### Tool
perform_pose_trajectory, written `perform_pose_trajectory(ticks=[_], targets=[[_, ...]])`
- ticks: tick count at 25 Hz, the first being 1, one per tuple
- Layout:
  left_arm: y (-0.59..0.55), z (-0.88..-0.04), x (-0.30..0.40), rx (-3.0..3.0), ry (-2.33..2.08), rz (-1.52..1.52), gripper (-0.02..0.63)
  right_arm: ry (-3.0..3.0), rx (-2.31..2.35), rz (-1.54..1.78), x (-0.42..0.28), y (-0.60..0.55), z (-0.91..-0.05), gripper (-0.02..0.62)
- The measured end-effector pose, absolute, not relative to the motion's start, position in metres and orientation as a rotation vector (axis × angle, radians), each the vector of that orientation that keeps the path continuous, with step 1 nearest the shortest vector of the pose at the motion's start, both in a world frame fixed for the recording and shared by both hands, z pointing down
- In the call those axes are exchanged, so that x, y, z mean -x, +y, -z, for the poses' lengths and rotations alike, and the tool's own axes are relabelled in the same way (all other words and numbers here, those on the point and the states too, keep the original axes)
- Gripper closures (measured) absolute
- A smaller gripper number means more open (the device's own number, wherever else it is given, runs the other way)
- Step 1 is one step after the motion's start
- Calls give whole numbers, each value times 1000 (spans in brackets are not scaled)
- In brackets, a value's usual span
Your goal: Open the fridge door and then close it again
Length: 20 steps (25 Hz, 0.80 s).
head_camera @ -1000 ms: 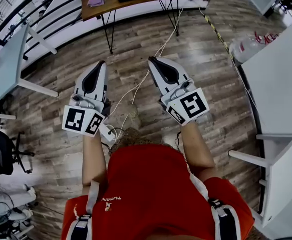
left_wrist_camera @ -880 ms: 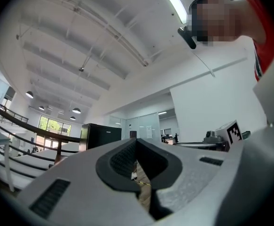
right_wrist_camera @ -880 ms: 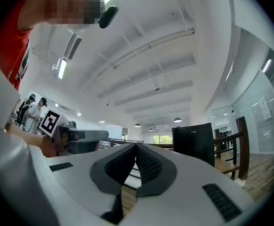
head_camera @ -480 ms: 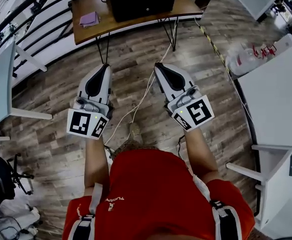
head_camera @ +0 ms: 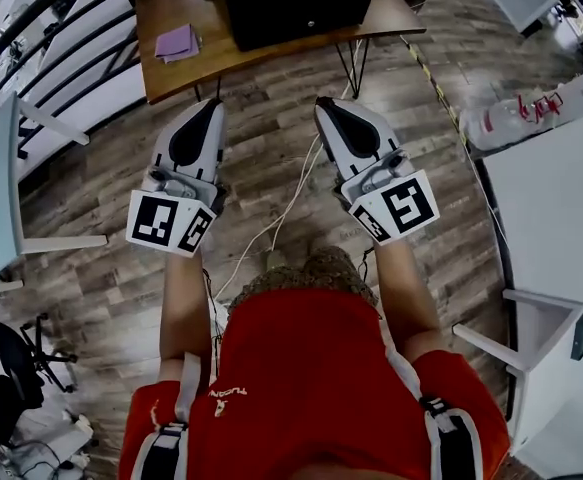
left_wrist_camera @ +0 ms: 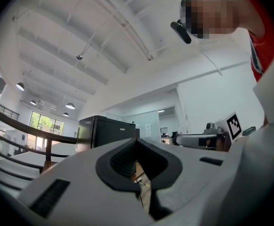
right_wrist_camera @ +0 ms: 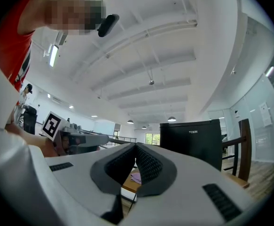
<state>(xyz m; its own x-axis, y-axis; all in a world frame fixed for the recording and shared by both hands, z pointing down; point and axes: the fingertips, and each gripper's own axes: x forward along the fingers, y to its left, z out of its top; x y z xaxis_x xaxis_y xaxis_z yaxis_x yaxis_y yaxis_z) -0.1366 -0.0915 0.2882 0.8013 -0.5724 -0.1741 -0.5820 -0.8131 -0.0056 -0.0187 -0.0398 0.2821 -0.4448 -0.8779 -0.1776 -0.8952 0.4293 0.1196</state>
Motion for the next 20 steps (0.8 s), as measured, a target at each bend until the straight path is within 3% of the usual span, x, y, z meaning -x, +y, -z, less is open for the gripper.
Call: perform_pose_trajectory(ticks=[20], targets=[[-256, -291, 53, 2835, 1223, -226, 597, 2671, 1352, -294, -72, -214, -278, 569]])
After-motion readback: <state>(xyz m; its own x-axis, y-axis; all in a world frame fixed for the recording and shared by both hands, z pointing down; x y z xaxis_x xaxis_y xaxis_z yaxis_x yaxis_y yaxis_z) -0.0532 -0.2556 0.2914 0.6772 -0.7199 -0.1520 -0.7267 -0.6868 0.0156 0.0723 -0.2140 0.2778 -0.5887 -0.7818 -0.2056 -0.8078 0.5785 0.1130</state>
